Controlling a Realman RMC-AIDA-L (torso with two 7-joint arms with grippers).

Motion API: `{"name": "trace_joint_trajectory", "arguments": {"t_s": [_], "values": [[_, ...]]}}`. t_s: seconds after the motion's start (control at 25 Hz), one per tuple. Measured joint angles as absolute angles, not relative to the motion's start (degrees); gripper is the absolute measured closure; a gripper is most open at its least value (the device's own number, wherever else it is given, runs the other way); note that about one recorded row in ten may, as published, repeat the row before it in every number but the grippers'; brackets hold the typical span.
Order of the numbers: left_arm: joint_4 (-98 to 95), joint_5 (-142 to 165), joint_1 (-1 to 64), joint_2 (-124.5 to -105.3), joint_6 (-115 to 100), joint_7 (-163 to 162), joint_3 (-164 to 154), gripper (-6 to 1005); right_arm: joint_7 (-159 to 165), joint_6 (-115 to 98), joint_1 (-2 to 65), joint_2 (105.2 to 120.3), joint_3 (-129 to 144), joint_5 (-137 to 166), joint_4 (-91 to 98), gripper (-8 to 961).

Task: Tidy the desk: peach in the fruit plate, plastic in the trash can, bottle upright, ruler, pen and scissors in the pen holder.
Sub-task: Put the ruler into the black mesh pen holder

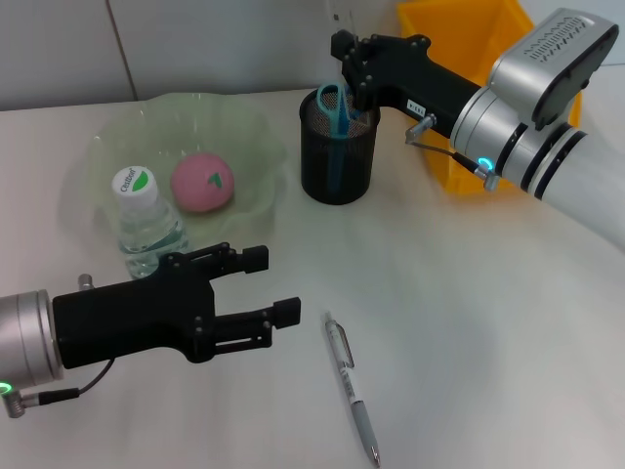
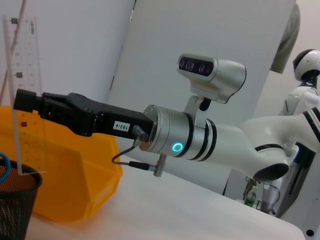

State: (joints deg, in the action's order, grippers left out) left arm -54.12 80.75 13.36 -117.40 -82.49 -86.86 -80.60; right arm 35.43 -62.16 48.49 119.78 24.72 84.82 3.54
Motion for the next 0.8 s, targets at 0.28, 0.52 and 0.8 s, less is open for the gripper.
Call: {"name": "trace_joint_trajectory", "arguments": {"t_s": [0.28, 0.52, 0.8], "values": [[-53.9, 80.89, 13.53, -117.42, -83.36, -86.98, -79.65, 193, 35.32, -60.5, 48.56, 119.79, 24.79, 84.76, 3.47, 894], [-53.88, 80.94, 13.64, -117.42, -83.51, -87.11, -79.62, 194, 35.32, -60.39, 48.73, 119.79, 24.79, 84.82, 3.48, 883], [-53.88, 80.84, 13.89, -117.57, -83.86, -87.65, -79.62, 194, 33.36, -59.17, 50.08, 119.84, 24.15, 84.74, 3.1, 871]]}}
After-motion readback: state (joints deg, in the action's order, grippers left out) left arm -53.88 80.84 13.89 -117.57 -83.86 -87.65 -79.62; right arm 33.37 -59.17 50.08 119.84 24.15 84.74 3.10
